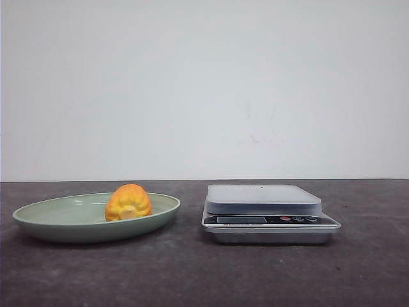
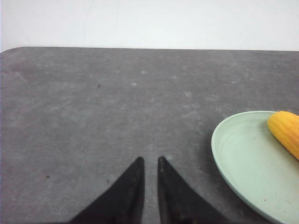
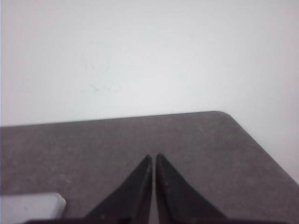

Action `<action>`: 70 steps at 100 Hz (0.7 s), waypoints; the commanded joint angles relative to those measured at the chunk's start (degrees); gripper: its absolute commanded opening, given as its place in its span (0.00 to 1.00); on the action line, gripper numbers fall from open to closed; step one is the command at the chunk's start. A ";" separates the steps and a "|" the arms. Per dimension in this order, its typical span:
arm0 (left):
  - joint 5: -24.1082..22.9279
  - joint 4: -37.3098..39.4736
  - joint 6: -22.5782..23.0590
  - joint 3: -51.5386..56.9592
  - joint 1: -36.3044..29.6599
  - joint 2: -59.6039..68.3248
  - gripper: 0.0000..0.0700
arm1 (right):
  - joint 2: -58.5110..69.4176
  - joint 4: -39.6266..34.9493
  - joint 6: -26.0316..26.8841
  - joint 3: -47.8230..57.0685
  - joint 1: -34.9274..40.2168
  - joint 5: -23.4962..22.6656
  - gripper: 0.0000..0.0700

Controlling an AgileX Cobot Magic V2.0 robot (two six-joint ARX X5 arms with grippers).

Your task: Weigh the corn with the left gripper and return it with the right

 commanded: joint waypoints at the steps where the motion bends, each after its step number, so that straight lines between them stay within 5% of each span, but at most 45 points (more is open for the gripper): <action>1: 0.07 -0.31 0.00 -1.01 0.09 -0.09 0.00 | -0.79 2.84 -0.52 -2.78 -1.79 -0.63 0.01; 70: 0.09 -0.31 0.00 -1.01 0.09 -0.09 0.00 | -7.19 10.45 -1.01 -24.00 -4.07 -0.66 0.01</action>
